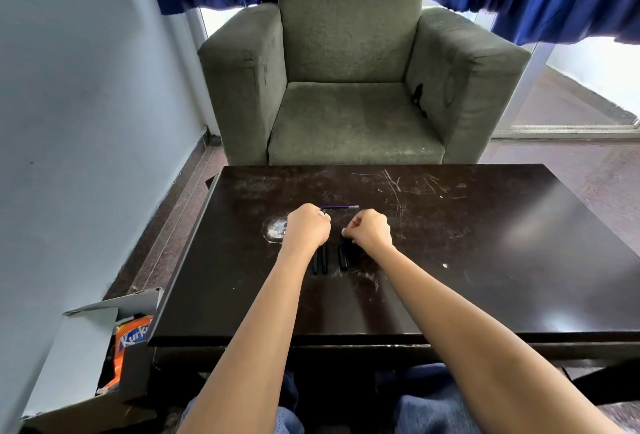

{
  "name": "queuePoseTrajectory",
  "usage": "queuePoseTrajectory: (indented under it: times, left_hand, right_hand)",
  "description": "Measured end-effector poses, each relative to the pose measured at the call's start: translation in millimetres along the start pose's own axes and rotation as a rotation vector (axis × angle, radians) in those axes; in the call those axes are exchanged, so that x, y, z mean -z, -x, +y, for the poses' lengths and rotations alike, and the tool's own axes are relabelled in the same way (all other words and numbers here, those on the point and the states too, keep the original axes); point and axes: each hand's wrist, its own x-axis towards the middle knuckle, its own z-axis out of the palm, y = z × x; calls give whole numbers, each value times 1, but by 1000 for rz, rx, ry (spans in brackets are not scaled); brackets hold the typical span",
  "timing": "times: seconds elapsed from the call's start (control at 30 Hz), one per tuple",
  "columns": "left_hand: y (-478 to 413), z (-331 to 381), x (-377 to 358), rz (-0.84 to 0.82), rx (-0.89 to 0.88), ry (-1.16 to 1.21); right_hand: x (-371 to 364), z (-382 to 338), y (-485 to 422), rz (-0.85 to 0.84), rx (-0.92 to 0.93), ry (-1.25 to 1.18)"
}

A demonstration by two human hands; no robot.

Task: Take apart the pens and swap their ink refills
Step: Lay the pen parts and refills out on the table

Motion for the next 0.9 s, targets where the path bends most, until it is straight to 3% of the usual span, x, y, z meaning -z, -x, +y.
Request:
queuePoseTrajectory:
  times: [0.33,0.53,0.67,0.9]
  left_hand:
    - [-5,-2,-2,-18,20,-20]
    - [-5,-3,-1,-6,2,-41]
    - [-6,-3,-2,6,7,-32]
    - [-6,-1,-3,-2,20,-39]
  right_hand:
    - [-1,0,0,-18,65,-20]
    - [19,4,-3,52,18,-86]
    - [39,16,-4,137,-57,7]
    - [44,32,-4,106,-139,103]
